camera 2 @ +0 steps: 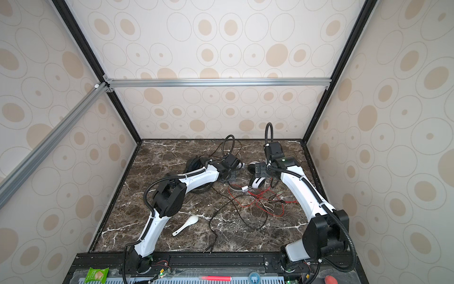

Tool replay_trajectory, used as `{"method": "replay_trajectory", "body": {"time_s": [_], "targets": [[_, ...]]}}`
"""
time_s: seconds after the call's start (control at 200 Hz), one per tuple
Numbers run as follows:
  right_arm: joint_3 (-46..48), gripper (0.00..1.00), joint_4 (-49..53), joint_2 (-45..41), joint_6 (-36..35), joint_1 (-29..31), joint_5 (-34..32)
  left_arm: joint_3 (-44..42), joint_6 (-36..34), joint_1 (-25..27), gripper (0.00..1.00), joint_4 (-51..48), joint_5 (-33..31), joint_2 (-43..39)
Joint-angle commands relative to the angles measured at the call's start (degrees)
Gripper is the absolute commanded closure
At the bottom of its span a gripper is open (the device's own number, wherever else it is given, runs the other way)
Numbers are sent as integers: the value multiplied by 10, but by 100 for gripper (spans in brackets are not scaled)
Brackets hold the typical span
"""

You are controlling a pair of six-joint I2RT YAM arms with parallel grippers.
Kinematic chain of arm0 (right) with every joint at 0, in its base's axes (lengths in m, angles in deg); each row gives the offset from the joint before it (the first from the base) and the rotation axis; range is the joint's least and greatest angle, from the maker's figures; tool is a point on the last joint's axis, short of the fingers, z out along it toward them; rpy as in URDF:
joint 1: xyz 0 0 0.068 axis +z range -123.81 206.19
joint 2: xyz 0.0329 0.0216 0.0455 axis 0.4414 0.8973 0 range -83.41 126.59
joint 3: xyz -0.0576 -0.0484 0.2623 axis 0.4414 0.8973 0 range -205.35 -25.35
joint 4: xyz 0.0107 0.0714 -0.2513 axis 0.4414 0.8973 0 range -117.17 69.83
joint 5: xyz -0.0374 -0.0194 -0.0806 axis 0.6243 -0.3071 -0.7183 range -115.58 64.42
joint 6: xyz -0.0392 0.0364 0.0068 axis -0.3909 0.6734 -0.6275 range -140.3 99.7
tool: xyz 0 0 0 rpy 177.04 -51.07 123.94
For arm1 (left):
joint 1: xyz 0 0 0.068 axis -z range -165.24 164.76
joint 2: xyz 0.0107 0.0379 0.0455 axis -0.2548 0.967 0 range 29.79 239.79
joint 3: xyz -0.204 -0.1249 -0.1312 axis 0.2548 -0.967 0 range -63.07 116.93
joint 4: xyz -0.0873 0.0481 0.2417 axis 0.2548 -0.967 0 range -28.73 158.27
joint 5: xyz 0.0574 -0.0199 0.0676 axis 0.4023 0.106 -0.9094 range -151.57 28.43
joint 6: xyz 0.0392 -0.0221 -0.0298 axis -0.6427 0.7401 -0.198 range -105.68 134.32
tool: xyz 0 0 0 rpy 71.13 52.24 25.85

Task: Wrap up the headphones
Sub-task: 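Grasp the white headphones' headband with the left gripper while the right gripper moves above, then lift the white headphones by the headband with the left gripper, raising them high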

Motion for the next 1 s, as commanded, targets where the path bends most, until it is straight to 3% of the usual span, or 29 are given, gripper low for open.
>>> {"method": "replay_trajectory", "body": {"time_s": [0.0, 0.24, 0.435, 0.56, 0.64, 0.89, 0.995], "targets": [[3, 0, 16, -24, -7, -1, 4, 19, -107, -12, 100, -32, -36, -6], [14, 0, 14, -45, -13, -1, 3, 10, -157, -53, 100, -22, 33, 12], [10, 0, 15, -52, -19, -1, 6, 8, -139, -60, 76, -14, 64, 19], [3, 0, 20, -58, -29, -1, 2, -2, -112, -60, 47, -5, 70, 12], [1, 0, 26, -65, -30, -1, 5, -5, -81, -60, 39, -17, 66, 5], [10, 0, 26, -78, -37, 0, 2, -86, 11, -34, 43, 5, 58, -34], [5, 0, 26, -72, -37, 5, 2, -98, 40, -26, 52, 21, 58, -31]]}}
